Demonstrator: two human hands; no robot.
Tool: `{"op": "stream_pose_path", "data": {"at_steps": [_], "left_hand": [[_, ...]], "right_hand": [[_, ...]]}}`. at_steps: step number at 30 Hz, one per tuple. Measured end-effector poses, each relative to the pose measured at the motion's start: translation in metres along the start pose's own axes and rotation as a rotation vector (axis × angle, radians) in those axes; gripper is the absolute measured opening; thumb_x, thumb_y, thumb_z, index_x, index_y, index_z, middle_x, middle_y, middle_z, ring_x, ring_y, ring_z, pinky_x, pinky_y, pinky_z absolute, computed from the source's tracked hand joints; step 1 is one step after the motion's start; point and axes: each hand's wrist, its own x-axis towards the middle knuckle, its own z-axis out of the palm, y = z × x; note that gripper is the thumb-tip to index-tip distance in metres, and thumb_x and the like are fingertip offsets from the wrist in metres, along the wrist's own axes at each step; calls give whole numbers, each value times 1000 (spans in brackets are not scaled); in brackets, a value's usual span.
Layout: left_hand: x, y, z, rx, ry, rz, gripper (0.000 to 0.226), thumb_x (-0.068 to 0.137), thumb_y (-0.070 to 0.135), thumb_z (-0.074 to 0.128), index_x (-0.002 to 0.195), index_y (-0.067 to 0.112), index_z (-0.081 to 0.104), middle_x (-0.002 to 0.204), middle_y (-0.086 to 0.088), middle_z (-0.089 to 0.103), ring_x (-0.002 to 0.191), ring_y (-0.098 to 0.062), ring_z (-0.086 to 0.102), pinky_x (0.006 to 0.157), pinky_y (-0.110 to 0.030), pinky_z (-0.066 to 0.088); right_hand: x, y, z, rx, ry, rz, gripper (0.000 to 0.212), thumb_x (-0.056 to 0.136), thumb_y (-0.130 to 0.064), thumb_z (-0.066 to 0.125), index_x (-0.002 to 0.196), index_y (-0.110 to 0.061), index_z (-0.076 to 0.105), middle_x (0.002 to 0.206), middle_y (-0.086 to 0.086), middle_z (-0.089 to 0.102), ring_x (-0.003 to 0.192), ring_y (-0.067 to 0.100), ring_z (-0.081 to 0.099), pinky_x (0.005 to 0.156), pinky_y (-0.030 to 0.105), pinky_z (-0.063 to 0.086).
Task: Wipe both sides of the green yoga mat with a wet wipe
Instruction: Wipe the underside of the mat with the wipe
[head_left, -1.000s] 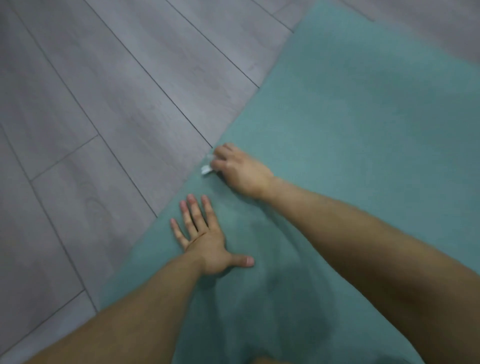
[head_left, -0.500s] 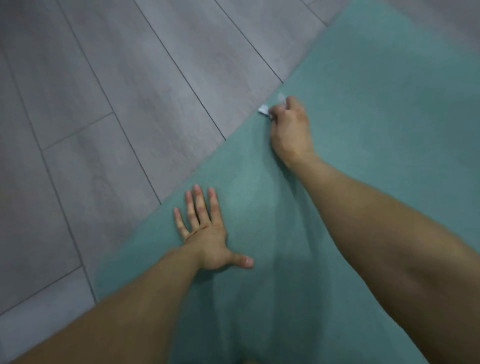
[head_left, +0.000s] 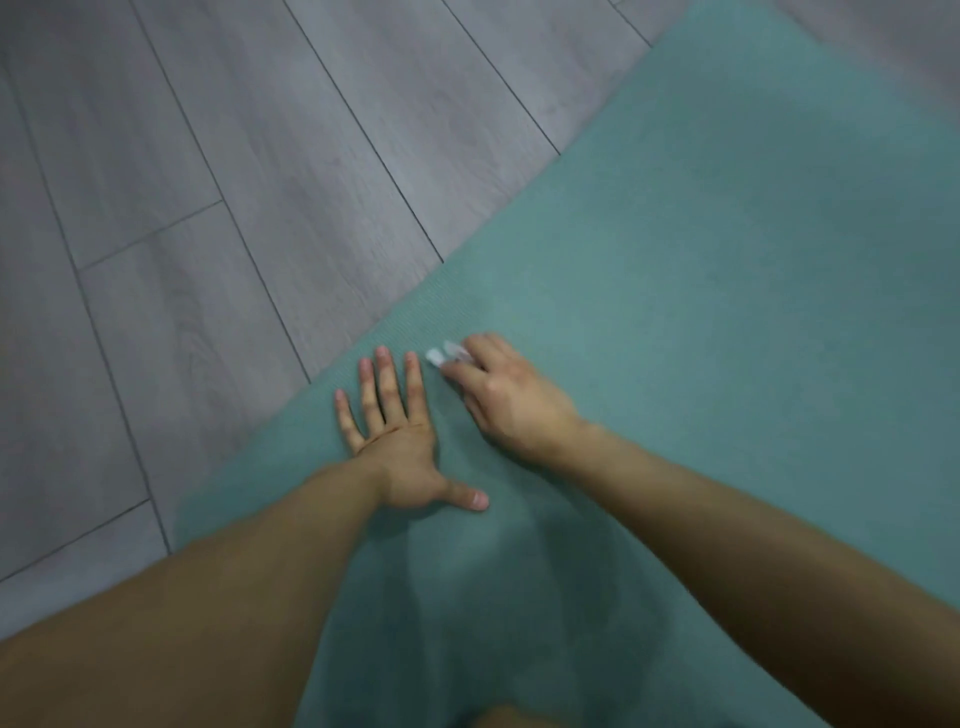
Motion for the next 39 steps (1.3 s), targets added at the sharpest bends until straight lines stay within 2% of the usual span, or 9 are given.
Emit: {"op": "stream_pose_path", "data": {"at_steps": [2, 7, 9, 14, 19, 25, 32, 35, 39], "left_hand": [[1, -2, 2, -6, 13, -1, 187, 33, 96, 78, 139, 22, -58, 139, -9, -69, 132, -30, -63, 116, -67, -26], [1, -2, 2, -16, 6, 11, 188, 34, 95, 80, 140, 23, -57, 140, -8, -69, 131, -29, -64, 115, -66, -29], [1, -1, 1, -14, 8, 4, 188, 33, 95, 80, 140, 23, -57, 140, -8, -69, 131, -29, -64, 115, -66, -28], [2, -1, 1, -16, 14, -11, 189, 31, 95, 80, 140, 22, -57, 141, -9, -68, 132, -30, -63, 116, -66, -27], [1, -1, 1, -18, 6, -3, 188, 34, 93, 81, 141, 23, -56, 141, -9, -68, 132, -30, -63, 115, -65, -29], [-1, 0, 1, -29, 16, -8, 190, 31, 94, 80, 143, 23, -54, 143, -8, -67, 134, -29, -61, 116, -65, -27], [0, -1, 3, -49, 39, -1, 190, 29, 94, 81, 145, 25, -52, 144, -6, -66, 133, -27, -62, 116, -64, -28], [1, -2, 2, -53, 23, -5, 189, 31, 93, 82, 144, 25, -53, 143, -5, -67, 132, -27, -63, 115, -64, -29], [-4, -1, 1, -46, 12, -10, 188, 32, 92, 82, 144, 25, -54, 143, -6, -67, 132, -28, -63, 115, -65, -29]], "right_hand": [[1, 38, -23, -70, 47, -37, 34, 106, -28, 48, 126, -10, 67, 111, 12, 55, 105, 27, 51, 95, 40, 48], [28, 124, -72, -199, 419, 585, 26, 104, -17, 48, 107, -5, 71, 103, 19, 55, 97, 40, 58, 83, 42, 45], [21, 75, -46, -154, 400, 538, 25, 107, -15, 48, 111, -2, 69, 100, 19, 56, 92, 38, 58, 80, 44, 47], [-30, 26, -23, -107, 20, -54, 31, 100, -12, 59, 131, -10, 66, 113, 15, 58, 106, 34, 55, 91, 43, 49], [10, 104, -69, -236, 383, 511, 21, 99, -13, 52, 102, -3, 71, 100, 22, 55, 94, 41, 58, 77, 50, 52], [-33, -10, -22, -67, 116, 161, 26, 106, -23, 53, 99, -6, 72, 112, 15, 64, 110, 35, 55, 103, 45, 47], [-13, 47, -54, -217, 224, 273, 28, 94, -18, 66, 121, -13, 70, 117, 12, 57, 108, 35, 56, 86, 47, 55], [-5, 67, -57, -177, 219, 287, 24, 101, -18, 55, 119, -11, 69, 115, 13, 57, 106, 39, 56, 82, 51, 55], [5, 84, -63, -120, 358, 574, 20, 100, -11, 54, 104, 0, 70, 107, 20, 57, 95, 42, 59, 80, 45, 49]]}}
